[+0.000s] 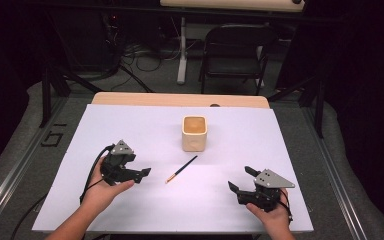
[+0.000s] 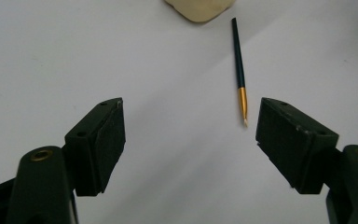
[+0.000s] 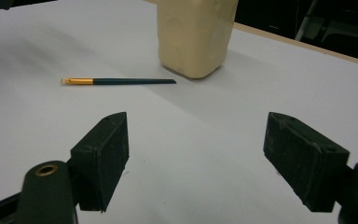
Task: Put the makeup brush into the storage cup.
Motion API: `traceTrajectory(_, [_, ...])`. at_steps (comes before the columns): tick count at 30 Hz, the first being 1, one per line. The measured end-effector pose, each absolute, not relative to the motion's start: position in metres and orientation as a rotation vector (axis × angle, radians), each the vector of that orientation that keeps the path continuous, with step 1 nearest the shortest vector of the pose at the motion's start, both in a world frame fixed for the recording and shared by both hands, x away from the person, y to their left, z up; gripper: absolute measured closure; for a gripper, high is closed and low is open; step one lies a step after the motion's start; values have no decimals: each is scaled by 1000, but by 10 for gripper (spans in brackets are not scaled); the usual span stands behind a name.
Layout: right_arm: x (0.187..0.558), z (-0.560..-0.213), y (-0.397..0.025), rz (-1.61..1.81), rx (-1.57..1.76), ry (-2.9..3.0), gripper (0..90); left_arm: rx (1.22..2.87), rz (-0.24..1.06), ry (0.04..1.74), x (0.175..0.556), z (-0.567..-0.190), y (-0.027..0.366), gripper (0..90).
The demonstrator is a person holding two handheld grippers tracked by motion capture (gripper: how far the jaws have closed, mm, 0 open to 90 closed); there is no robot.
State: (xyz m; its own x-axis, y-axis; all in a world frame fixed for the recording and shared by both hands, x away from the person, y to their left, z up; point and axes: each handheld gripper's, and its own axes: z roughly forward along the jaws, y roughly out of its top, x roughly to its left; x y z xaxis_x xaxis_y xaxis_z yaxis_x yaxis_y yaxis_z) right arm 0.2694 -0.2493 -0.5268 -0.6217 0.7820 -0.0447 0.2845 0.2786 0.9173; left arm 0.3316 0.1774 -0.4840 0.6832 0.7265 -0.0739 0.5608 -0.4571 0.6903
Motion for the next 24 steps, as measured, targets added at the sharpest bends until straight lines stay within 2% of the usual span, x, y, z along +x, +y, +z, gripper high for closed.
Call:
traceTrajectory(11, [271,-528,-249,1315,965,2062,224,2289,271,1037,346,-482,174,245])
traceTrajectory(24, [271,-529,-249,1314,972,2071,224,2402,176,1141,358,-487,179,250])
